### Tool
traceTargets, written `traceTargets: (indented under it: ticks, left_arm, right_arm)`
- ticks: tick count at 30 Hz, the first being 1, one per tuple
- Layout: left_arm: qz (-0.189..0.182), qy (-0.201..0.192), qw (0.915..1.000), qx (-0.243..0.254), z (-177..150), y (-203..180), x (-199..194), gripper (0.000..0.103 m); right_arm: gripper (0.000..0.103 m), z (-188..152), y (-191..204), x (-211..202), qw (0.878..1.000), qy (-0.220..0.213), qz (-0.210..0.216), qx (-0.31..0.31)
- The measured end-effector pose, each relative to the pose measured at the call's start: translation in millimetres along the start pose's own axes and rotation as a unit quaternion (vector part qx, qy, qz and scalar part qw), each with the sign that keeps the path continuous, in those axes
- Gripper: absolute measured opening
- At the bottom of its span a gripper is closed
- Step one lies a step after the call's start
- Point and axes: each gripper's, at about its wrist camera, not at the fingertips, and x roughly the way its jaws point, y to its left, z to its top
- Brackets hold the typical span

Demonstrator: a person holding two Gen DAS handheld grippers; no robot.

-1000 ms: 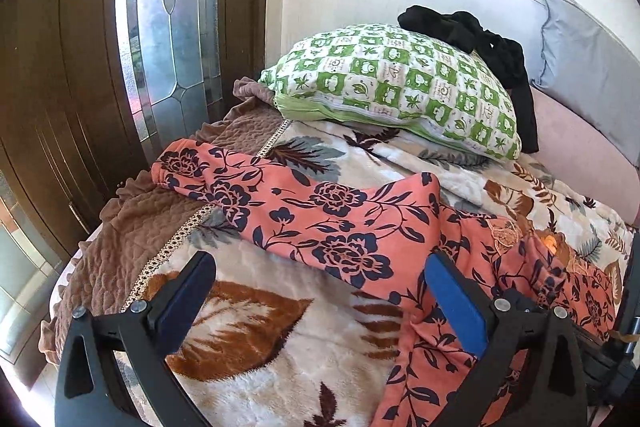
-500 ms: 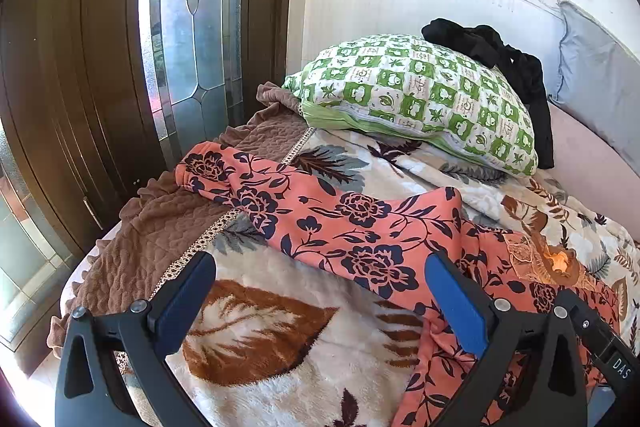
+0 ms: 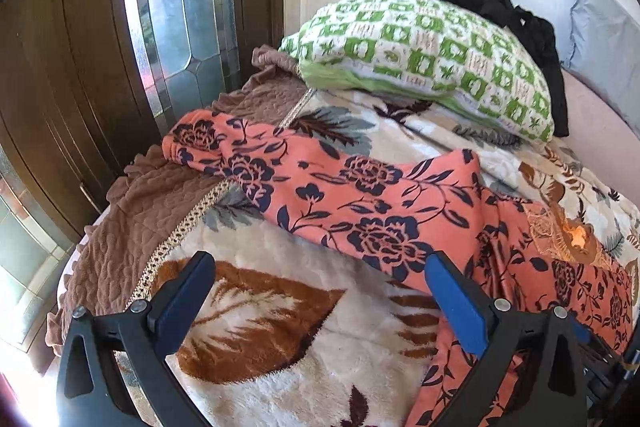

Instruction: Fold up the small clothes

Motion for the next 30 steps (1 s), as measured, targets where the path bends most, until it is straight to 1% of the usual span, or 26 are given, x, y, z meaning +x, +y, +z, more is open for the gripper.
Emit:
traceTargets:
  ticks: [1, 2, 4, 6, 9, 12, 14, 15, 16, 18, 19, 20, 21, 22, 24, 26, 27, 28, 30]
  left_arm:
    - [0.007, 0.011, 0.9999, -0.008, 0, 4, 6, 0.103]
    - [0.016, 0.021, 0.9995, -0.018, 1, 10, 12, 0.103]
    - [0.031, 0.034, 0.9984, -0.035, 4, 20, 21, 0.103]
    - [0.041, 0.041, 0.9969, -0.053, 7, 32, 27, 0.103]
    - [0.050, 0.066, 0.9938, -0.074, 11, 47, 42, 0.103]
    - [0.047, 0.100, 0.9867, -0.119, 12, 67, 58, 0.103]
    - [0.052, 0.116, 0.9814, -0.144, 13, 81, 63, 0.103]
    - [0.060, 0.115, 0.9789, -0.157, 13, 88, 63, 0.103]
    - [0.070, 0.110, 0.9769, -0.169, 14, 96, 61, 0.103]
    - [0.107, 0.098, 0.9718, -0.186, 16, 112, 56, 0.103]
    - [0.129, 0.093, 0.9677, -0.195, 16, 120, 55, 0.103]
    - [0.144, 0.091, 0.9636, -0.206, 15, 128, 55, 0.103]
    - [0.151, 0.091, 0.9600, -0.217, 14, 135, 56, 0.103]
    - [0.150, 0.096, 0.9576, -0.227, 14, 141, 59, 0.103]
    - [0.154, 0.108, 0.9516, -0.243, 14, 154, 66, 0.103]
    - [0.169, 0.115, 0.9410, -0.270, 12, 170, 69, 0.103]
    - [0.171, 0.115, 0.9352, -0.288, 11, 179, 69, 0.103]
    - [0.175, 0.113, 0.9301, -0.302, 10, 186, 66, 0.103]
    - [0.201, 0.108, 0.9205, -0.317, 9, 196, 60, 0.103]
  right_arm:
    - [0.067, 0, 1, -2, 1.000, 0.005, -0.001, -0.004]
    - [0.067, 0, -2, -6, 1.000, 0.002, 0.008, 0.003]
    - [0.067, 2, -8, -18, 0.999, -0.018, 0.020, 0.018]
    - [0.067, 4, -14, -28, 0.999, -0.039, 0.016, 0.025]
    - [0.067, 6, -26, -37, 0.998, -0.051, 0.023, 0.036]
    - [0.067, 3, -27, -34, 0.998, -0.038, 0.023, 0.036]
    - [0.067, -1, -28, -18, 0.999, 0.001, 0.012, 0.039]
    - [0.067, -1, -26, -15, 0.999, 0.005, 0.006, 0.038]
    - [0.069, -1, -18, -18, 1.000, -0.005, -0.002, 0.025]
    - [0.069, 7, 6, -20, 1.000, -0.008, 0.011, -0.011]
    - [0.069, 12, 22, -22, 0.999, -0.011, 0.018, -0.030]
    - [0.069, 17, 40, -23, 0.998, -0.016, 0.027, -0.053]
    - [0.070, 22, 60, -23, 0.996, -0.020, 0.038, -0.079]
    - [0.071, 25, 81, -22, 0.993, -0.022, 0.051, -0.104]
    - [0.077, 28, 124, -19, 0.987, -0.022, 0.075, -0.141]
    - [0.079, 28, 166, -11, 0.980, -0.013, 0.100, -0.173]
    - [0.079, 27, 187, -6, 0.976, -0.007, 0.106, -0.191]
    - [0.079, 25, 209, 1, 0.971, 0.000, 0.110, -0.212]
    - [0.079, 21, 252, 21, 0.959, 0.010, 0.107, -0.261]
